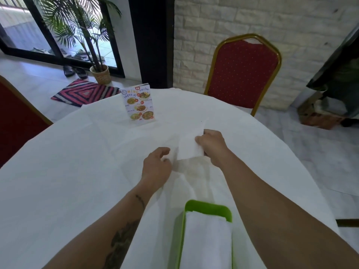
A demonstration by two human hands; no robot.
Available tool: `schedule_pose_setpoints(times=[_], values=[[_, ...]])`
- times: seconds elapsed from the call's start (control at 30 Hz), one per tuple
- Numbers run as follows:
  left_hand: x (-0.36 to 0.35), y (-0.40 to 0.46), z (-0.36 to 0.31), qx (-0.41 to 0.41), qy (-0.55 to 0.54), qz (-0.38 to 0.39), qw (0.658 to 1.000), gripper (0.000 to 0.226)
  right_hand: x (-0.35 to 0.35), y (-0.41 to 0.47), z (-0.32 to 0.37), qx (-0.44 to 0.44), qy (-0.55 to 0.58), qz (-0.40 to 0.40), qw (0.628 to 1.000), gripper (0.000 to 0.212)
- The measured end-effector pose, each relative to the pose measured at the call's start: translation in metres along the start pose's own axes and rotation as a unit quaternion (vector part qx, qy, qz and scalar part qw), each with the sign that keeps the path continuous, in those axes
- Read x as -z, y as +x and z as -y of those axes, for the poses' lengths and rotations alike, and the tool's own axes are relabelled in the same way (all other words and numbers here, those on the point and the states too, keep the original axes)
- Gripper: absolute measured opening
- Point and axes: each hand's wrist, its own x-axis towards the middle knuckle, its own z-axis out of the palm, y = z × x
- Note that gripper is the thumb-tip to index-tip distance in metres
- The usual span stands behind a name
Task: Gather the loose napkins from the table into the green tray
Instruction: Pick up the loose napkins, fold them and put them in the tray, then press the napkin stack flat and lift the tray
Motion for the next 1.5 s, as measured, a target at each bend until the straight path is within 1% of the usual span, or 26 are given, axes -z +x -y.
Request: schedule_pose_setpoints(times=[0.03,0.17,0.2,0.3,0.4,0.57,0.67,0.8,0.9,1.0,1.07,1.13,1.17,1.23,1.27,1.3,1.37,1.43,1.5], values=[[0.003,-0.008,-0.002,0.014,-0.039,0.001,0.999,0.04,0.004,-0.011,0.002,0.003,0.008,0.009,1.0,0.018],[0.017,-0.041,-0.013,0.063,-0.186,0.019,0.98,0.032,0.016,-0.067,0.007,0.022,0.046,0.034,0.998,0.026],[0.02,-0.051,-0.016,0.065,-0.203,0.026,0.977,0.031,0.019,-0.082,0.007,0.025,0.055,0.036,0.998,0.026],[0.032,-0.083,-0.021,0.05,-0.21,0.035,0.976,0.032,0.029,-0.133,0.0,0.032,0.074,0.034,0.996,0.025],[0.042,-0.123,-0.02,0.065,-0.23,0.053,0.97,0.034,0.038,-0.184,-0.023,0.017,0.082,0.01,0.996,0.026],[0.043,-0.195,-0.002,0.052,-0.173,0.088,0.98,0.039,0.039,-0.253,-0.081,-0.038,0.062,-0.019,0.997,0.024],[0.042,-0.221,0.006,0.019,-0.111,0.097,0.989,0.045,0.034,-0.276,-0.103,-0.059,0.05,-0.034,0.996,0.023],[0.044,-0.243,0.01,-0.042,-0.031,0.088,0.995,0.046,0.025,-0.291,-0.111,-0.052,0.001,-0.053,0.997,0.022],[0.046,-0.249,0.011,-0.083,0.005,0.106,0.991,0.046,0.019,-0.294,-0.111,-0.042,-0.052,-0.076,0.995,0.021],[0.047,-0.25,0.012,-0.085,0.007,0.126,0.988,0.049,0.016,-0.295,-0.108,-0.024,-0.122,-0.109,0.986,0.028],[0.049,-0.249,0.014,-0.095,0.027,0.121,0.988,0.049,0.015,-0.297,-0.108,-0.016,-0.163,-0.122,0.979,0.045],[0.052,-0.248,0.017,-0.095,0.04,0.121,0.987,0.049,0.013,-0.299,-0.111,0.004,-0.22,-0.133,0.967,0.057],[0.054,-0.247,0.019,-0.091,0.039,0.125,0.987,0.049,0.012,-0.3,-0.113,0.02,-0.262,-0.141,0.955,0.059],[0.057,-0.246,0.023,-0.085,0.033,0.129,0.987,0.05,0.01,-0.303,-0.118,0.062,-0.357,-0.157,0.919,0.057],[0.058,-0.247,0.025,-0.094,0.034,0.127,0.987,0.049,0.01,-0.304,-0.12,0.091,-0.398,-0.165,0.898,0.054],[0.059,-0.247,0.027,-0.117,0.039,0.12,0.985,0.048,0.009,-0.305,-0.123,0.123,-0.431,-0.169,0.878,0.051],[0.057,-0.247,0.029,-0.192,0.073,0.119,0.971,0.045,0.007,-0.305,-0.127,0.166,-0.481,-0.153,0.847,0.05],[0.053,-0.246,0.031,-0.254,0.132,0.144,0.947,0.043,0.004,-0.304,-0.132,0.177,-0.516,-0.115,0.83,0.052],[0.048,-0.246,0.033,-0.279,0.2,0.169,0.924,0.043,0.002,-0.304,-0.14,0.174,-0.545,-0.086,0.816,0.05]])
